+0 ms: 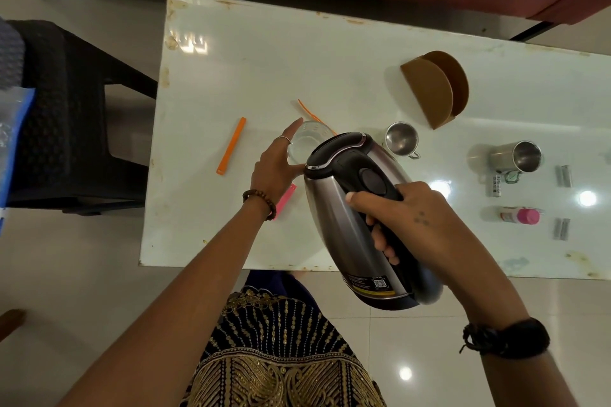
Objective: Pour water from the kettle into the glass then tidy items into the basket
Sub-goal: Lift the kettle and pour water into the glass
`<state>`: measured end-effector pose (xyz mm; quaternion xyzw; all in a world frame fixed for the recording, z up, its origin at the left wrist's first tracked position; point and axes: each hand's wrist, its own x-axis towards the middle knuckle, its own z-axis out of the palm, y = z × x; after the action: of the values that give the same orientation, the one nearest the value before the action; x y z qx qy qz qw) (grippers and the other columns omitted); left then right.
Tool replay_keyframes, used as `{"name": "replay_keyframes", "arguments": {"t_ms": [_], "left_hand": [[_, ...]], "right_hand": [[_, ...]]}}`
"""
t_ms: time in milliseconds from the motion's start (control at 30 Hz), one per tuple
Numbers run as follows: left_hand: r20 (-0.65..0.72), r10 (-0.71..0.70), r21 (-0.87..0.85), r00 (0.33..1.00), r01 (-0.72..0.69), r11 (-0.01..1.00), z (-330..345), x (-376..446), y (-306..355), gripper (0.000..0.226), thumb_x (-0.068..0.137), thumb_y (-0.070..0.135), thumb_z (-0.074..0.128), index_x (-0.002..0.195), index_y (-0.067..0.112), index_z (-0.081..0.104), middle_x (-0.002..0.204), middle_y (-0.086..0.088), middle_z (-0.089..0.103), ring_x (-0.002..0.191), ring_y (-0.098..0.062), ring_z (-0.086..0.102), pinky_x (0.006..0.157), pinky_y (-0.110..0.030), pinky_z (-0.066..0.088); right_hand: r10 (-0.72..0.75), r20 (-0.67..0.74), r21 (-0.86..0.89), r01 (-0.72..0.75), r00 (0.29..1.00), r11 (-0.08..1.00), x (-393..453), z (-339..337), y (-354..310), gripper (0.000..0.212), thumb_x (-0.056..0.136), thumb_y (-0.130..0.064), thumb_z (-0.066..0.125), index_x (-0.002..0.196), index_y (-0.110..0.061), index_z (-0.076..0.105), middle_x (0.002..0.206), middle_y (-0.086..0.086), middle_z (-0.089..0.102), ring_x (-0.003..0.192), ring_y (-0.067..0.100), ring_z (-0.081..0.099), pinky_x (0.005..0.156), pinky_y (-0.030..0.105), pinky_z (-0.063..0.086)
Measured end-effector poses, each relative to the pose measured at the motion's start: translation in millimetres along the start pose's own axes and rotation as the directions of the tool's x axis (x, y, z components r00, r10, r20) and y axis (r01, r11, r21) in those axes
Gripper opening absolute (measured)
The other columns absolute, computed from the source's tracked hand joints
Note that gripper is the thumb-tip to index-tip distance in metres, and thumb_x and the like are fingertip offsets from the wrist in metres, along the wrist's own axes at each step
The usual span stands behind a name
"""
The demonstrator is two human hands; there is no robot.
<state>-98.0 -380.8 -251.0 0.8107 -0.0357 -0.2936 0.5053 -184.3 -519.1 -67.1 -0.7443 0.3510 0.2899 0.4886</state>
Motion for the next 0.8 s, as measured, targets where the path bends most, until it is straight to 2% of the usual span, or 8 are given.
{"name": "replay_keyframes", "arguments": {"t_ms": [267,400,800], "left_hand": [[-0.022,0.017,0.015,1.000,-0.017,1.000,1,1,-2,0.069,0.080,0.011,0.065,0.141,0.024,0.034,0.143,0.000,0.045,0.129,-0.023,0.044,0.103,-0.048,0.041],[-0.010,0.003,-0.030,1.000,-0.004,1.000,1,1,-1,0.071,0.080,0.008,0.065,0.142,0.024,0.033,0.144,-0.001,0.044,0.130,-0.022,0.043,0.106,-0.048,0.039],[-0.029,-0.010,-0.003,1.000,0.010,1.000,1,0,-1,0.064,0.081,0.013,0.063,0.139,0.023,0.037,0.135,-0.004,0.052,0.122,-0.023,0.049,0.100,-0.040,0.043]], "right_hand": [[-0.008,0.011,0.006,0.008,1.000,1.000,-1,1,-4,0.033,0.078,-0.034,0.063,0.056,-0.010,0.056,0.037,0.002,0.055,0.031,0.012,0.045,0.039,0.021,0.042],[-0.009,0.007,0.004,0.009,1.000,1.000,0,1,-6,0.033,0.078,-0.033,0.063,0.056,-0.010,0.056,0.036,0.002,0.055,0.030,0.012,0.044,0.037,0.020,0.040],[0.009,0.008,0.008,-0.010,1.000,1.000,2,1,-13,0.035,0.081,-0.030,0.064,0.054,-0.010,0.055,0.035,0.002,0.054,0.029,0.012,0.043,0.035,0.017,0.040]]}}
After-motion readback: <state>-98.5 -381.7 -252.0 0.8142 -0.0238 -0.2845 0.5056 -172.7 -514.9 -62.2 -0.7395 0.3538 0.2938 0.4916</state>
